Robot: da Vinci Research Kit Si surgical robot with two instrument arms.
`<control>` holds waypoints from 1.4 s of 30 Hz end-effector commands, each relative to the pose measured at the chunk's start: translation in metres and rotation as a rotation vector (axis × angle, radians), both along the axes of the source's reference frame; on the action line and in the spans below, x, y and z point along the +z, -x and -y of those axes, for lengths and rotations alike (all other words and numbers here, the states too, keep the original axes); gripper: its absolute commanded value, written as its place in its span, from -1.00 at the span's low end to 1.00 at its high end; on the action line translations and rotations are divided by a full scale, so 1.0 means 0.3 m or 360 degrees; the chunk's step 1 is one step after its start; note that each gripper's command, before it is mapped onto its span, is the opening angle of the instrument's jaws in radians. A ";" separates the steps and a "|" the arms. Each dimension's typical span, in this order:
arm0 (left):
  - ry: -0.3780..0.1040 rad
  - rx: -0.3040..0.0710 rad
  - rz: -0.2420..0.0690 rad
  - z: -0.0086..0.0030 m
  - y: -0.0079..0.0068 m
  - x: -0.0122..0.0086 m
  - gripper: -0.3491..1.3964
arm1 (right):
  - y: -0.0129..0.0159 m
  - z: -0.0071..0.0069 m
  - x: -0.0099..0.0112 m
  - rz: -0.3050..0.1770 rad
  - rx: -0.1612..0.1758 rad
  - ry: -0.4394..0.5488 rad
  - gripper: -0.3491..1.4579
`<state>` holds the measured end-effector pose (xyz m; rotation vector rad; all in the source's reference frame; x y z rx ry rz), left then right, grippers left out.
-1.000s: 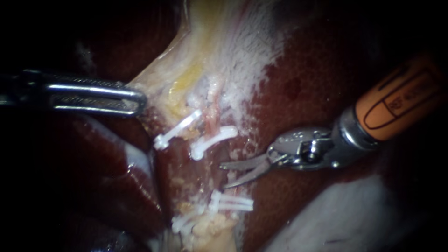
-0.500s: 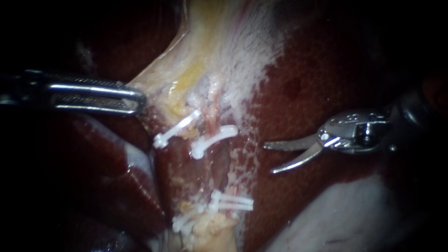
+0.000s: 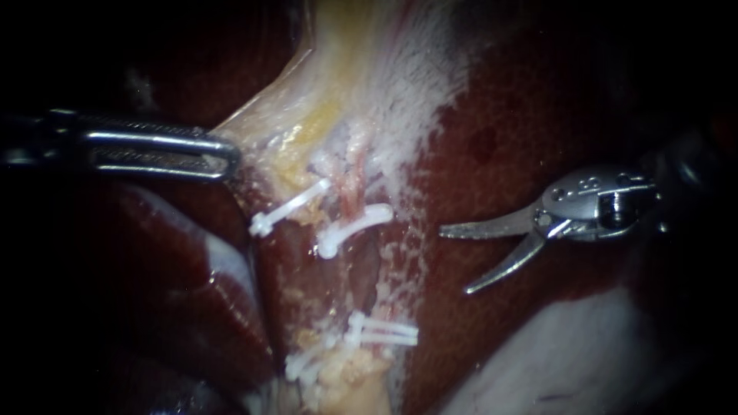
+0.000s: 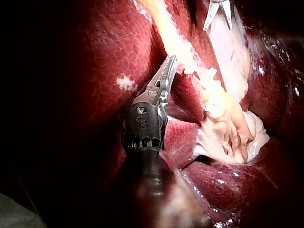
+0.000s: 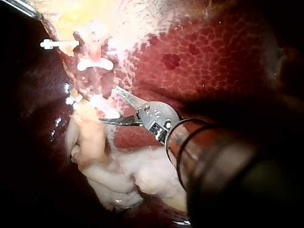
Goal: Go back from the cut right tube
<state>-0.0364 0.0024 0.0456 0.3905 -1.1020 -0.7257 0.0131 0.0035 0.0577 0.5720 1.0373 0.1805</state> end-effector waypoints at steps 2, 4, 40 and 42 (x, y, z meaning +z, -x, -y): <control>0.0000 0.0003 -0.0003 -0.0002 -0.0003 0.0013 -1.00 | 0.0000 -0.0012 -0.0010 -0.0002 0.0018 0.0039 0.86; 0.0011 0.0007 -0.0004 0.0000 -0.0003 0.0028 -1.00 | -0.0003 -0.0021 -0.0017 0.0000 0.0035 0.0070 0.91; -0.0093 0.0074 -0.0061 0.0126 0.0167 0.0279 -1.00 | -0.0005 -0.0022 -0.0018 0.0002 0.0058 0.0160 0.97; -0.0095 0.0078 -0.0058 0.0126 0.0167 0.0279 -1.00 | -0.0005 -0.0022 -0.0018 0.0002 0.0058 0.0160 0.97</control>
